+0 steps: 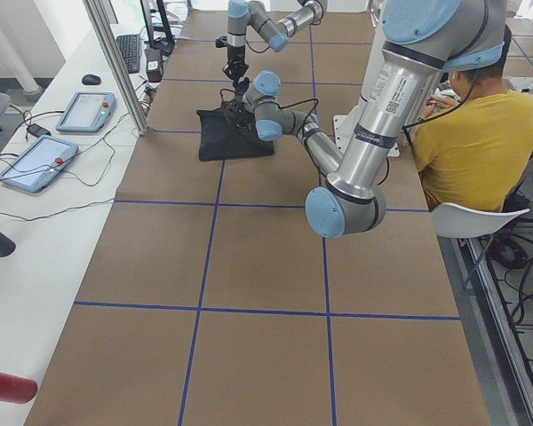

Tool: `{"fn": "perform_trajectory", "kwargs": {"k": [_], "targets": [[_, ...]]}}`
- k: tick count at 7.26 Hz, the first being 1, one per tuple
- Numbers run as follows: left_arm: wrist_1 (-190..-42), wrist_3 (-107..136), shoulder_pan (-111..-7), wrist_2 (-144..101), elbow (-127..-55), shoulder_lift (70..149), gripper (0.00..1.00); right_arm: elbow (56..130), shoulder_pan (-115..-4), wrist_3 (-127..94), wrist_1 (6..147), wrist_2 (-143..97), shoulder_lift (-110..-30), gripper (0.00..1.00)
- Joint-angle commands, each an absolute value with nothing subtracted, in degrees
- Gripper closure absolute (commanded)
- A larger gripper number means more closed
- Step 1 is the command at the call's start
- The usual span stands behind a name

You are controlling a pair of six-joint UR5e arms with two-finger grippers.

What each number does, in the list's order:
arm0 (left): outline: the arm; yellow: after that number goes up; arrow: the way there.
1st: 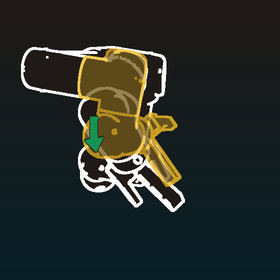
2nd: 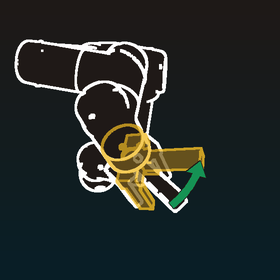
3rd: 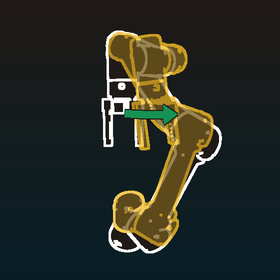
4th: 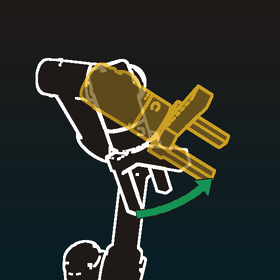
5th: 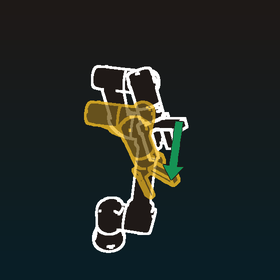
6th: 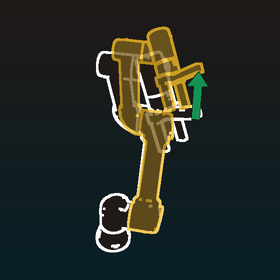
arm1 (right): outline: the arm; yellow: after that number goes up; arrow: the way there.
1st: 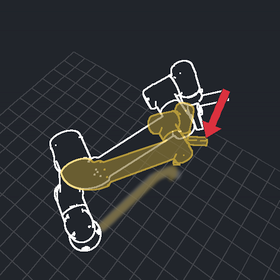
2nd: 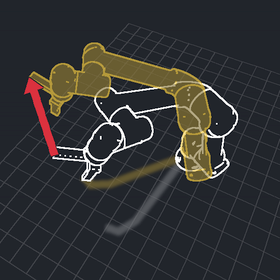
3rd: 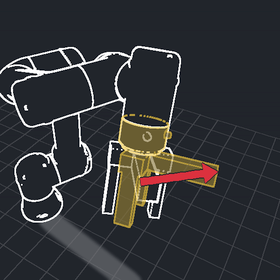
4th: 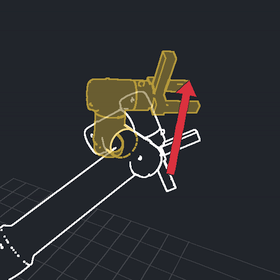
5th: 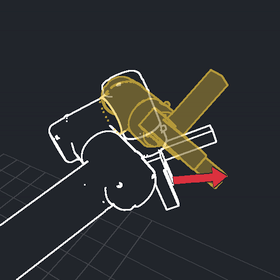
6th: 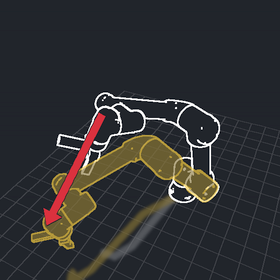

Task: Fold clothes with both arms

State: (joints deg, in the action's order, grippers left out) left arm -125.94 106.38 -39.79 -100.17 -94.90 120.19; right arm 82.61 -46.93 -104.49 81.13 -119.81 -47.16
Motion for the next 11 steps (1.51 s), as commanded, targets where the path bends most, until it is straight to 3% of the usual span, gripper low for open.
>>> {"fn": "perform_trajectory", "kwargs": {"k": [1, 2, 3, 7, 8, 11], "targets": [[-136.94, 98.39, -44.63, -100.11, -74.55, 126.54, 0.19, 50.88, -50.09, -95.04, 67.16, -120.5, -32.59, 0.29], [-141.28, 95.04, -47.0, -100.11, -68.18, 128.65, 0.0, 36.44, -51.84, -89.18, 59.67, -120.5, -25.91, 0.0], [-141.59, 92.92, -47.89, -100.11, -67.07, 128.93, 0.0, 33.08, -52.55, -84.34, 59.33, -119.98, -23.14, 0.0], [-141.42, 83.49, -50.87, -107.0, -68.2, 129.2, 0.0, 33.66, -55.62, -79.75, 58.71, -123.21, -24.34, 0.0], [-141.16, 73.84, -52.11, -108.62, -69.51, 127.37, 0.0, 36.1, -58.33, -73.37, 58.71, -126.7, -27.65, 0.0], [-141.06, 45.27, -60.87, -117.73, -77.06, 112.64, 0.0, 55.24, -66.86, -47.02, 59.32, -131.74, -49.68, 0.0]]}}
